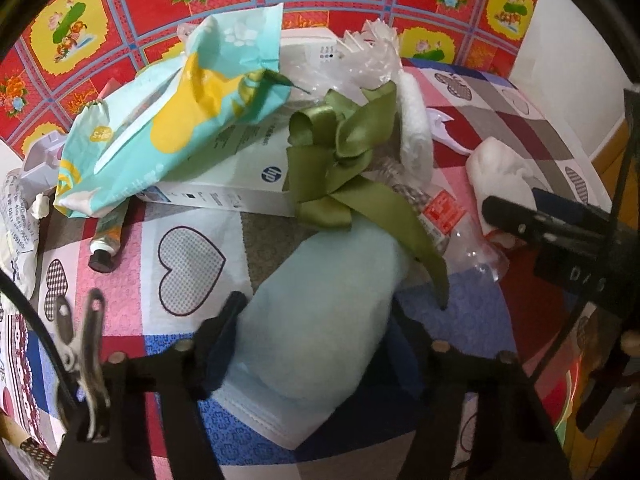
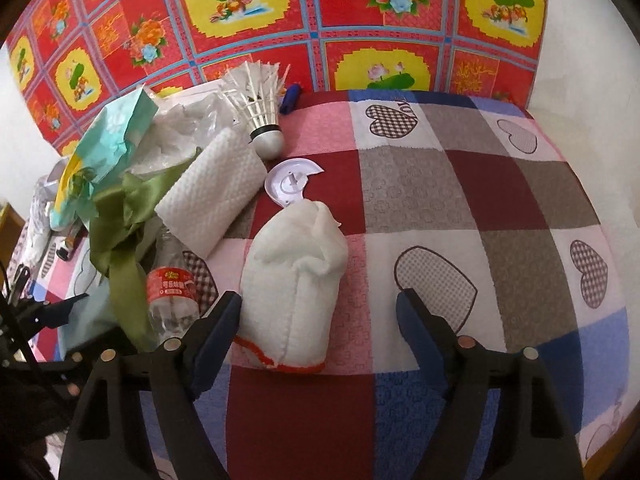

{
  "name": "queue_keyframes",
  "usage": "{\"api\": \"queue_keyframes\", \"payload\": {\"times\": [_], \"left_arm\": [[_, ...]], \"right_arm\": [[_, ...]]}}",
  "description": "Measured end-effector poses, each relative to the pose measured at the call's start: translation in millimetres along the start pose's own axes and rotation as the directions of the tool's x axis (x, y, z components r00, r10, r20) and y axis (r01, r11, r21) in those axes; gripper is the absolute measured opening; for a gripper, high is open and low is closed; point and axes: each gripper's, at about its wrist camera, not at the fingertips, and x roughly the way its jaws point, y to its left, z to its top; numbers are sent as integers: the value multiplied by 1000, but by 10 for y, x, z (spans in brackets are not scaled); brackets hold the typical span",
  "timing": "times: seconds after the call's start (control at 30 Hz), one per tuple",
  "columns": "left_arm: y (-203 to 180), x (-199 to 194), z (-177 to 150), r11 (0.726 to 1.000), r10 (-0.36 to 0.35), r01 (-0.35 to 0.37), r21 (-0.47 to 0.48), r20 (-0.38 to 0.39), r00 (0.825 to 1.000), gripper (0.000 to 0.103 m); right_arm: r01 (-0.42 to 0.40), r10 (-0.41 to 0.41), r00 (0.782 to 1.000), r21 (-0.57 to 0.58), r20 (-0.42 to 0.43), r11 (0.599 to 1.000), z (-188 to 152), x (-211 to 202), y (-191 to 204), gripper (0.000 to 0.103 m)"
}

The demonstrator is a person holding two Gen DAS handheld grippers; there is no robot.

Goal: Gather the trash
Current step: 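Grasp the white sock with the right tool while the left tool grasps the light-blue cloth, then carry the sock and blue cloth in both tools over the red bucket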

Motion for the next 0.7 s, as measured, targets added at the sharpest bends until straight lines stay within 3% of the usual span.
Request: {"api": "queue_keyframes", "payload": {"times": [0.17, 0.23, 0.3, 0.33, 0.4, 0.7], "left_arm": [[54, -72, -38, 999, -19, 19, -37, -1, 1000, 43], [103, -126, -71, 998, -29, 29, -59, 1, 1000, 40], [171, -177, -108, 996, -30, 30, -81, -1, 1000, 37], [211, -205, -127, 995, -25, 25, -95, -5, 1000, 36], [272, -260, -156, 994, -23, 23, -111, -2, 1000, 36], [512, -491, -254, 987, -24, 27, -161, 25, 999, 35]], "right_arm": [[40, -41, 999, -71, -18, 997, -35, 29, 81, 80], [38, -39, 999, -58, -10, 998, -43, 11, 75, 70], [25, -25, 1000, -69, 3, 997, -51, -14, 95, 49], [12, -11, 1000, -73, 5, 997, -54, -26, 108, 34], [-8, 9, 1000, -81, 12, 997, -62, -57, 147, 26], [-71, 76, 995, -69, 63, 995, -150, -333, 301, 20]]}}
